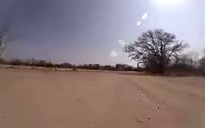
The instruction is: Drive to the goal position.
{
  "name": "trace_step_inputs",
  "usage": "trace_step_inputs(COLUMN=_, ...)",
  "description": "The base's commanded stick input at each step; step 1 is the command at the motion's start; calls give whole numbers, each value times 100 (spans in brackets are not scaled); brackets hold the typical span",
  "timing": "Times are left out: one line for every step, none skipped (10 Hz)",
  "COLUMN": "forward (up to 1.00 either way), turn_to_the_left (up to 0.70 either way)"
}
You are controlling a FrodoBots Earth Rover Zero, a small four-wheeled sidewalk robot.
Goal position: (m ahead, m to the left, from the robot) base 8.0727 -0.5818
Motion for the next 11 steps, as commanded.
trace_step_inputs(forward=100, turn_to_the_left=0)
trace_step_inputs(forward=100, turn_to_the_left=0)
trace_step_inputs(forward=100, turn_to_the_left=-5)
trace_step_inputs(forward=100, turn_to_the_left=-31)
trace_step_inputs(forward=100, turn_to_the_left=-40)
trace_step_inputs(forward=100, turn_to_the_left=-32)
trace_step_inputs(forward=100, turn_to_the_left=-17)
trace_step_inputs(forward=100, turn_to_the_left=0)
trace_step_inputs(forward=100, turn_to_the_left=0)
trace_step_inputs(forward=100, turn_to_the_left=0)
trace_step_inputs(forward=100, turn_to_the_left=0)
